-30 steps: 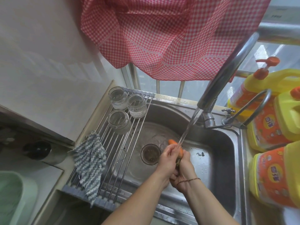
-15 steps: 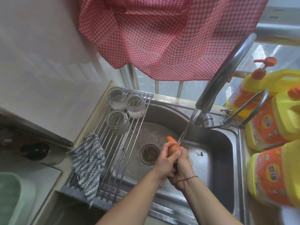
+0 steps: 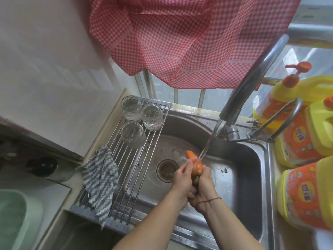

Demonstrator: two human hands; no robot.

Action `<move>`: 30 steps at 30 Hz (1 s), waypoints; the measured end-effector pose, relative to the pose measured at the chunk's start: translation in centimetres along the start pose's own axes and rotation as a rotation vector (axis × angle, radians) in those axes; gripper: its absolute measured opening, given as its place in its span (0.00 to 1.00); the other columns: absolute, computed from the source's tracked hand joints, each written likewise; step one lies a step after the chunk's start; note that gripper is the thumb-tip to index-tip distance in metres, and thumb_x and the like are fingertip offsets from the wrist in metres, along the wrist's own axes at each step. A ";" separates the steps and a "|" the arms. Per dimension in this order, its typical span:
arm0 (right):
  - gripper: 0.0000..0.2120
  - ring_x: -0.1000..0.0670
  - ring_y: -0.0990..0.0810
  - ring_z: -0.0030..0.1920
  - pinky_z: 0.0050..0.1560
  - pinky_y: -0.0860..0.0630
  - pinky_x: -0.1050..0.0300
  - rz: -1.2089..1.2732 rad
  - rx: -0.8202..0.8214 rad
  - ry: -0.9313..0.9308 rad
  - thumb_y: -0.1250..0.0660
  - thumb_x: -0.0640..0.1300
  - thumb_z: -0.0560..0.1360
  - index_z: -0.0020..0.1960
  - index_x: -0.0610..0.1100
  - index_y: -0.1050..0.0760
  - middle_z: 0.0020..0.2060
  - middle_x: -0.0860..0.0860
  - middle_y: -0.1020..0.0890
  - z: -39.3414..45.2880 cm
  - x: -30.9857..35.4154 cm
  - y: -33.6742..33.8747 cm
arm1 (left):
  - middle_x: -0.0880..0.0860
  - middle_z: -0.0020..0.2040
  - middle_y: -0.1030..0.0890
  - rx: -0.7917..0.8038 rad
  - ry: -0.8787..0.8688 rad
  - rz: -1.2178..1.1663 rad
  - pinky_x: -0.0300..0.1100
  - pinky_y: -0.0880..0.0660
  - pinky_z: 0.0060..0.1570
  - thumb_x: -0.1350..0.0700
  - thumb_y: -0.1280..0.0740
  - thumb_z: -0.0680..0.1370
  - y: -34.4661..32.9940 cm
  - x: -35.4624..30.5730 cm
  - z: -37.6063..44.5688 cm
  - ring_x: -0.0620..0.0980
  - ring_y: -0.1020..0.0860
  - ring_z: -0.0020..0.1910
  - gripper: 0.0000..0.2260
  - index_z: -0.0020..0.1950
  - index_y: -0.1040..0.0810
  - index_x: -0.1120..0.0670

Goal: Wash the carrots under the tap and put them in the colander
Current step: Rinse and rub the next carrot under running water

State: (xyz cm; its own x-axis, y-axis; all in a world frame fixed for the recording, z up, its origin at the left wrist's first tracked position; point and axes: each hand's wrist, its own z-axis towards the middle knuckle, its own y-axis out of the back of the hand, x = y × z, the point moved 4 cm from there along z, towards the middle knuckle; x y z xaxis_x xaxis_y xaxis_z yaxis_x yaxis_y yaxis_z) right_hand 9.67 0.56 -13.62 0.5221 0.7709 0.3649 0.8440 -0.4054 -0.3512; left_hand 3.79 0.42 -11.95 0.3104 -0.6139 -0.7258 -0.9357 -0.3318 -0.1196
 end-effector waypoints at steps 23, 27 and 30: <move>0.18 0.55 0.24 0.42 0.45 0.26 0.61 -1.366 -0.112 1.022 0.23 0.46 0.66 0.55 0.53 0.20 0.43 0.57 0.23 -4.5 4.6 2.0 | 0.61 0.47 0.15 0.150 0.354 -0.453 0.47 0.18 0.43 0.38 0.43 0.81 -0.1 0.9 0.6 0.56 0.15 0.41 0.26 0.55 0.19 0.60; 0.14 0.58 0.22 0.37 0.38 0.22 0.58 -1.287 -0.093 1.182 0.25 0.42 0.68 0.51 0.55 0.18 0.40 0.59 0.19 -5.4 4.8 2.5 | 0.62 0.36 0.17 0.179 0.300 -0.516 0.46 0.20 0.32 0.41 0.50 0.83 -0.8 0.0 0.9 0.56 0.16 0.34 0.28 0.44 0.23 0.62; 0.13 0.58 0.24 0.35 0.37 0.22 0.58 -1.328 -0.127 1.191 0.27 0.53 0.68 0.51 0.55 0.20 0.40 0.59 0.19 -5.6 5.2 2.5 | 0.60 0.36 0.18 0.186 0.286 -0.530 0.47 0.19 0.37 0.40 0.50 0.83 -1.1 0.0 1.3 0.55 0.17 0.35 0.27 0.44 0.25 0.60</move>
State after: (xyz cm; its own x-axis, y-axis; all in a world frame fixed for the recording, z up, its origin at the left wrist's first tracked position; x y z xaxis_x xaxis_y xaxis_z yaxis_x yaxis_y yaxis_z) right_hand 15.16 0.83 -7.78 -0.6982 -0.1323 0.7035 0.7036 0.0540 0.7085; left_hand 4.58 1.70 -12.72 0.7481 -0.5764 -0.3288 -0.6483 -0.5294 -0.5473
